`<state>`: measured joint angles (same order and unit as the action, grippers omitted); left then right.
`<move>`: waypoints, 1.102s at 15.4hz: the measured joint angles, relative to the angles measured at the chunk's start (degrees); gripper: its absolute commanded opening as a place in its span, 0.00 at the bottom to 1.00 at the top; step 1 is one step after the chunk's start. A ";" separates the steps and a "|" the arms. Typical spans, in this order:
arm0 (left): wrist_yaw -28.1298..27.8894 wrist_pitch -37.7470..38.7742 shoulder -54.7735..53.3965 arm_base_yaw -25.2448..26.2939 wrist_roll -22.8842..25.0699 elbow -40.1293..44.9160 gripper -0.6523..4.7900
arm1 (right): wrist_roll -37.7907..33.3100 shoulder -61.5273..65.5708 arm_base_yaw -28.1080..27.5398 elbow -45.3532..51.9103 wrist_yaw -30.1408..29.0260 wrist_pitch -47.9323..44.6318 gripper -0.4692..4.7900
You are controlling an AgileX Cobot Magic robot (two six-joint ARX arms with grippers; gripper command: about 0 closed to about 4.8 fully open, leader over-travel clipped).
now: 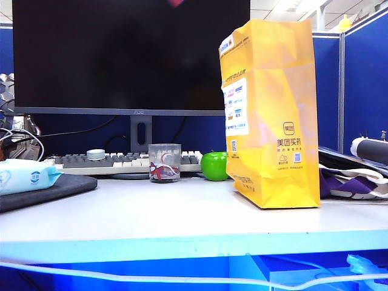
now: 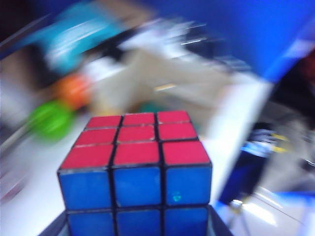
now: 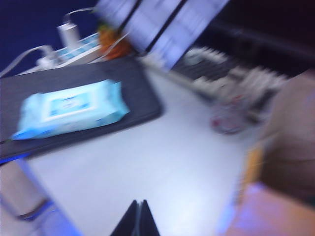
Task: Pick up the Rubik's Cube and throw it into the yellow paper bag.
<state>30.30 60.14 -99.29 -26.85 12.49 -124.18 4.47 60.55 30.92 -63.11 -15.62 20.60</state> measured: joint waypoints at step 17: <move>24.74 -32.48 -15.26 0.02 2.49 0.15 0.11 | 3.28 -7.43 -0.02 -7.76 7.04 8.00 0.09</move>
<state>55.05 27.66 -114.54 -26.83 14.98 -124.03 7.75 53.12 30.89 -70.87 -8.58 28.60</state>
